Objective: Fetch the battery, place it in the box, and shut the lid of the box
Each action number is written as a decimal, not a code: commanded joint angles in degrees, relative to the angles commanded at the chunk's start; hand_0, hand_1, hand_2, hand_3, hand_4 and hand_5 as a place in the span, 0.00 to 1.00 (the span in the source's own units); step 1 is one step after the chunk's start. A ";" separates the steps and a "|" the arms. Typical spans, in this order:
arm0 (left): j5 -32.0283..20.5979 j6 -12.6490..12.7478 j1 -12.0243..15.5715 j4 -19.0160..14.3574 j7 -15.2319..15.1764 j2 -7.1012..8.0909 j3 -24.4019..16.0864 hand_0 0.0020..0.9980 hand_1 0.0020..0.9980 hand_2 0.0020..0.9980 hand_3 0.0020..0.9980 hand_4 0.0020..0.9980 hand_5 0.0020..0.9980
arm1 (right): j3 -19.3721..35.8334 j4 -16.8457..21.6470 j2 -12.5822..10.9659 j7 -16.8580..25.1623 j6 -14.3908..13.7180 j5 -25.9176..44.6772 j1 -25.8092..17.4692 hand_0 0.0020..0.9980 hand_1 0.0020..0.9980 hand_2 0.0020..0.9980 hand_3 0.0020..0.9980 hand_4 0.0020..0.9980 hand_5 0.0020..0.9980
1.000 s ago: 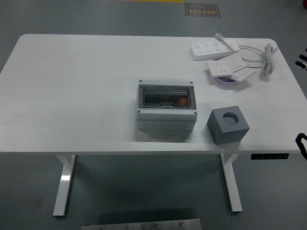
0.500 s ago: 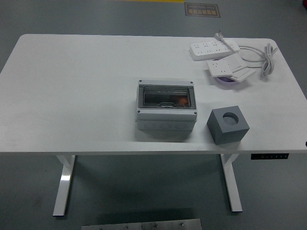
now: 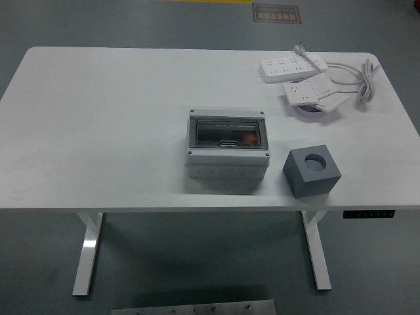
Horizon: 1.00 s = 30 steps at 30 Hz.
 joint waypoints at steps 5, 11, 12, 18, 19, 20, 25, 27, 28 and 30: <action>-0.10 0.18 0.31 0.07 0.00 -0.04 0.12 0.63 0.70 0.57 0.54 0.50 0.00 | -0.52 -0.01 -0.05 0.14 -0.16 0.05 -0.07 0.59 0.56 0.59 0.63 0.80 0.62; -2.92 1.57 2.27 0.13 0.00 -0.38 1.81 0.63 0.70 0.57 0.54 0.50 0.00 | -1.70 -0.50 -0.01 0.09 -0.41 -0.17 0.19 0.58 0.56 0.59 0.63 0.79 0.62; -3.43 1.80 2.58 0.14 0.00 -0.43 2.10 0.63 0.70 0.57 0.54 0.50 0.00 | -1.93 -0.57 -0.01 0.06 -0.47 -0.36 0.36 0.58 0.56 0.59 0.63 0.79 0.62; -6.18 3.07 4.21 0.15 0.00 -0.48 3.70 0.63 0.70 0.57 0.54 0.50 0.00 | -3.66 -1.84 0.16 -0.22 -0.60 -0.93 1.91 0.58 0.55 0.58 0.62 0.79 0.62; -6.78 3.35 4.49 0.15 0.00 -0.42 4.01 0.63 0.70 0.57 0.54 0.50 0.00 | -3.96 -2.23 0.28 -0.29 -0.61 -1.05 2.28 0.58 0.55 0.58 0.62 0.78 0.62; -7.28 3.58 4.72 0.14 0.00 -0.36 4.28 0.63 0.70 0.57 0.54 0.50 0.00 | -4.19 -2.60 0.42 -0.34 -0.62 -1.11 2.60 0.58 0.55 0.58 0.62 0.78 0.62; -9.37 4.56 5.39 0.13 0.00 0.02 5.40 0.63 0.70 0.57 0.54 0.50 0.00 | -4.77 -4.11 0.95 -0.54 -0.61 -1.19 3.74 0.58 0.55 0.58 0.62 0.78 0.61; -9.92 4.85 5.58 0.13 0.00 0.15 5.70 0.63 0.70 0.57 0.54 0.50 0.00 | -5.24 -4.78 0.85 -0.65 -0.61 -0.93 4.14 0.58 0.55 0.58 0.62 0.78 0.61; -10.15 4.97 5.69 0.13 0.00 0.19 5.84 0.63 0.70 0.57 0.54 0.50 0.00 | -5.46 -5.02 0.76 -0.71 -0.62 -0.84 4.30 0.58 0.55 0.58 0.62 0.78 0.61; -10.60 5.31 6.06 0.14 0.00 0.22 6.12 0.63 0.70 0.57 0.54 0.50 0.00 | -6.02 -5.59 0.63 -0.79 -0.64 -0.43 4.77 0.58 0.55 0.58 0.62 0.78 0.61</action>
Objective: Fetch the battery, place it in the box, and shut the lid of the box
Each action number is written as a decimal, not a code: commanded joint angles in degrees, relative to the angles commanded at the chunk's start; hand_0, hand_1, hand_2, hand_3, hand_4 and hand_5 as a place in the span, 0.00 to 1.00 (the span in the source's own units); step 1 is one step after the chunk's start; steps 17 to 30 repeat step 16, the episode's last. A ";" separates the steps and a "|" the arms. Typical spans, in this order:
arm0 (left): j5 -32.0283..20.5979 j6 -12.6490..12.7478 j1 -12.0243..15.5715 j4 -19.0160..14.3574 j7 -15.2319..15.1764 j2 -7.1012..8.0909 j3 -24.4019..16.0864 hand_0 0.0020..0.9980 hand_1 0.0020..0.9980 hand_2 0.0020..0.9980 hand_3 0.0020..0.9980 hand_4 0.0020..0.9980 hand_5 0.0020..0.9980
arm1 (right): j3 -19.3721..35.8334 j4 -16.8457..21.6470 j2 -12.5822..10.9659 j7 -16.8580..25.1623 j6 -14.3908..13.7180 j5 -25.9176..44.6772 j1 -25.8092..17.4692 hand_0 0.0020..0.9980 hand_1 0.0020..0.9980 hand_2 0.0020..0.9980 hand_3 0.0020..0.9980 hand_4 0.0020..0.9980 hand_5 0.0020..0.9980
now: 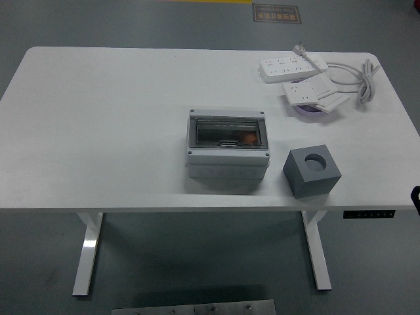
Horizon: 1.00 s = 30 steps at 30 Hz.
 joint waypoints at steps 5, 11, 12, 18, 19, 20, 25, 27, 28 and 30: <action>-0.79 0.66 0.88 0.01 0.00 -0.34 0.53 0.63 0.70 0.57 0.54 0.50 0.00 | -1.59 -0.52 -0.19 -0.27 -0.15 0.71 1.48 0.58 0.55 0.58 0.62 0.77 0.61; -1.47 1.18 0.89 0.13 0.00 -0.09 1.00 0.63 0.70 0.57 0.54 0.50 0.00 | -3.39 0.08 -0.41 -0.56 -0.15 1.57 2.59 0.58 0.55 0.58 0.62 0.77 0.61; -1.53 1.20 0.84 0.15 0.00 0.00 1.06 0.63 0.70 0.57 0.54 0.50 0.00 | -3.58 0.12 -0.50 -0.61 -0.13 1.65 2.66 0.58 0.55 0.58 0.62 0.77 0.61; -1.36 1.06 0.70 0.14 0.00 0.31 0.94 0.63 0.70 0.57 0.54 0.50 0.00 | -4.29 -0.10 -0.64 -0.67 -0.06 2.23 2.93 0.58 0.55 0.58 0.62 0.77 0.61; -1.36 1.06 0.70 0.14 0.00 0.31 0.94 0.63 0.70 0.57 0.54 0.50 0.00 | -4.29 -0.10 -0.64 -0.67 -0.06 2.23 2.93 0.58 0.55 0.58 0.62 0.77 0.61; -1.36 1.06 0.70 0.14 0.00 0.31 0.94 0.63 0.70 0.57 0.54 0.50 0.00 | -4.29 -0.10 -0.64 -0.67 -0.06 2.23 2.93 0.58 0.55 0.58 0.62 0.77 0.61; -1.36 1.06 0.70 0.14 0.00 0.31 0.94 0.63 0.70 0.57 0.54 0.50 0.00 | -4.29 -0.10 -0.64 -0.67 -0.06 2.23 2.93 0.58 0.55 0.58 0.62 0.77 0.61; -1.36 1.06 0.70 0.14 0.00 0.31 0.94 0.63 0.70 0.57 0.54 0.50 0.00 | -4.29 -0.10 -0.64 -0.67 -0.06 2.23 2.93 0.58 0.55 0.58 0.62 0.77 0.61; -1.36 1.06 0.70 0.14 0.00 0.31 0.94 0.63 0.70 0.57 0.54 0.50 0.00 | -4.29 -0.10 -0.64 -0.67 -0.06 2.23 2.93 0.58 0.55 0.58 0.62 0.77 0.61; -1.36 1.06 0.70 0.14 0.00 0.31 0.94 0.63 0.70 0.57 0.54 0.50 0.00 | -4.29 -0.10 -0.64 -0.67 -0.06 2.23 2.93 0.58 0.55 0.58 0.62 0.77 0.61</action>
